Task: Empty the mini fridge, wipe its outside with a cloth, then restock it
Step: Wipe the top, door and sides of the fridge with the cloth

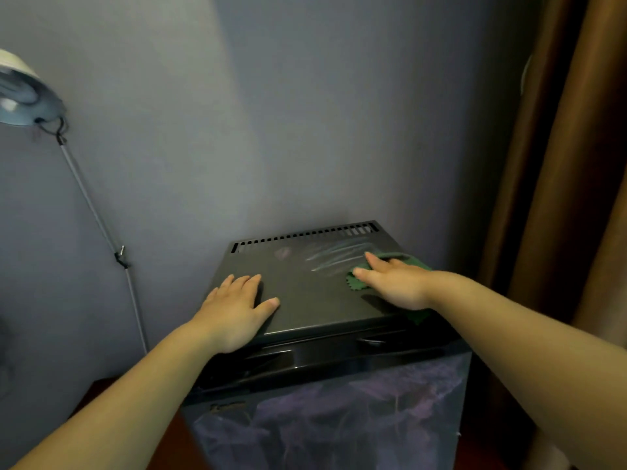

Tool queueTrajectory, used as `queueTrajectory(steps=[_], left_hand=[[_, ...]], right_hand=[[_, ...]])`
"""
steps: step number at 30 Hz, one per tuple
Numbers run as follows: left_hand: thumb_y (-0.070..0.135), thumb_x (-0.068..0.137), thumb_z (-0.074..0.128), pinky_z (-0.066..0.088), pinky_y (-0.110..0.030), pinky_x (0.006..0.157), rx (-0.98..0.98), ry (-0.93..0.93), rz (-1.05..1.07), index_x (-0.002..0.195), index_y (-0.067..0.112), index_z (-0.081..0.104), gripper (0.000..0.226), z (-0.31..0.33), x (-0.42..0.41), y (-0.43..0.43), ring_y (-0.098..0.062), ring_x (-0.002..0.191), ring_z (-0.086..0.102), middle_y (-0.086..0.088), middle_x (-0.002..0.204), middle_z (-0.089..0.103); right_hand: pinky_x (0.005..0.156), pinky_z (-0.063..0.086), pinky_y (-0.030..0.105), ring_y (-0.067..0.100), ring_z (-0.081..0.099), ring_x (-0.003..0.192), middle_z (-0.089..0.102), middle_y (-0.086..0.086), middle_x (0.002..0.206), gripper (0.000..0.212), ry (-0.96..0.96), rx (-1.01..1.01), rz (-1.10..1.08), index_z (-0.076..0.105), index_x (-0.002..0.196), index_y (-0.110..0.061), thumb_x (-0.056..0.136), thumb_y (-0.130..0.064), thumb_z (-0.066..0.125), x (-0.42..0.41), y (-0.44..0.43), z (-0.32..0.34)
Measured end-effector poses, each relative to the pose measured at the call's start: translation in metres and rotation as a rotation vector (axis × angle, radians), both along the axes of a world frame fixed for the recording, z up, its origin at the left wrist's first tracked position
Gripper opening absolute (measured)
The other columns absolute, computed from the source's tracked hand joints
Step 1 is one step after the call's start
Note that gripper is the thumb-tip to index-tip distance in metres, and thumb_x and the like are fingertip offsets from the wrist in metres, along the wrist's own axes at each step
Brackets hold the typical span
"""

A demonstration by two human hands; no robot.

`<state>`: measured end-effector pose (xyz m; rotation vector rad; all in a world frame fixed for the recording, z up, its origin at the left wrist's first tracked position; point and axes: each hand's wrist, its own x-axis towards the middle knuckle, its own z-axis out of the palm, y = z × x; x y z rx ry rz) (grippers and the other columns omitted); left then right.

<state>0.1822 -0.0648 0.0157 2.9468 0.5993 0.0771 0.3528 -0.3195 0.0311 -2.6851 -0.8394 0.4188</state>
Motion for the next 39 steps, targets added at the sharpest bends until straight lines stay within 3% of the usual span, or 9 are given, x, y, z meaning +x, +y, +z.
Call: queueTrajectory(steps=[7,10,13,17,20,28,30,35,39], left_hand=[[0.065,0.099,0.035,0.020,-0.043,0.123,-0.040,-0.102,0.014,0.160,0.020,0.022,0.077,-0.004,-0.003,0.001,-0.023,0.153,0.016,0.001,0.164,0.025],[0.060,0.100,0.038,0.021,-0.043,0.123,-0.063,-0.150,0.017,0.159,0.020,0.024,0.072,-0.004,-0.004,0.000,-0.020,0.152,0.018,0.002,0.164,0.027],[0.053,0.102,0.040,0.022,-0.042,0.123,-0.082,-0.184,0.024,0.158,0.020,0.026,0.066,-0.004,-0.003,-0.001,-0.018,0.151,0.019,0.002,0.162,0.028],[0.041,0.105,0.040,0.021,-0.040,0.122,-0.107,-0.224,0.032,0.158,0.019,0.026,0.059,-0.005,-0.003,0.002,-0.019,0.150,0.019,-0.001,0.162,0.028],[0.034,0.106,0.038,0.021,-0.040,0.123,-0.121,-0.235,0.030,0.159,0.019,0.025,0.056,-0.005,-0.005,0.002,-0.019,0.151,0.018,-0.002,0.163,0.026],[0.039,0.105,0.040,0.021,-0.041,0.123,-0.132,-0.262,0.046,0.158,0.020,0.025,0.059,-0.005,-0.006,-0.003,-0.018,0.151,0.019,0.001,0.163,0.027],[0.042,0.105,0.040,0.022,-0.041,0.123,-0.136,-0.261,0.050,0.158,0.021,0.025,0.060,-0.004,-0.006,-0.003,-0.018,0.151,0.019,0.001,0.163,0.027],[0.053,0.101,0.043,0.023,-0.042,0.122,-0.122,-0.260,0.031,0.158,0.025,0.025,0.066,-0.005,-0.006,-0.002,-0.016,0.151,0.020,0.005,0.163,0.028],[0.061,0.098,0.044,0.022,-0.043,0.123,-0.097,-0.237,0.000,0.159,0.030,0.022,0.071,-0.005,-0.007,-0.001,-0.013,0.151,0.017,0.009,0.163,0.025]], right_hand=[[0.125,0.006,0.044,0.020,0.001,0.156,0.004,-0.003,0.169,0.071,-0.024,0.036,0.368,-0.002,0.158,-0.041,0.097,-0.071,0.017,-0.036,0.027,-0.012],[0.125,0.007,0.047,0.021,0.003,0.156,0.004,-0.003,0.169,0.091,0.021,0.074,0.251,-0.003,0.155,-0.048,0.075,-0.089,0.013,-0.007,0.009,-0.011],[0.124,0.005,0.051,0.028,0.002,0.156,0.002,0.002,0.169,0.088,0.008,0.018,0.107,-0.003,0.156,-0.048,0.079,-0.086,0.015,0.007,0.013,-0.004],[0.125,0.002,0.046,0.028,0.001,0.155,-0.006,-0.004,0.169,0.054,-0.060,-0.009,0.473,0.003,0.159,-0.039,0.108,-0.046,0.020,-0.057,0.045,0.003],[0.124,0.003,0.041,0.023,0.002,0.155,-0.006,-0.004,0.169,0.052,-0.103,-0.018,0.653,0.006,0.161,-0.031,0.111,-0.037,0.019,-0.087,0.041,-0.002],[0.125,0.005,0.049,0.019,0.003,0.156,0.003,-0.002,0.169,0.095,0.066,0.120,0.171,-0.002,0.157,-0.042,0.075,-0.087,0.017,0.014,-0.005,-0.005],[0.125,0.004,0.051,0.027,0.003,0.156,0.000,0.004,0.169,0.090,0.049,0.079,0.072,-0.003,0.157,-0.046,0.079,-0.087,0.018,0.017,0.012,-0.003],[0.125,0.006,0.046,0.026,0.004,0.156,0.004,0.003,0.169,0.078,-0.066,0.034,0.336,-0.002,0.158,-0.042,0.093,-0.076,0.022,-0.038,0.059,-0.005],[0.125,0.007,0.047,0.023,0.002,0.156,0.004,0.000,0.169,0.101,-0.022,0.005,0.354,-0.005,0.156,-0.045,0.068,-0.092,0.013,-0.009,0.039,-0.006]])
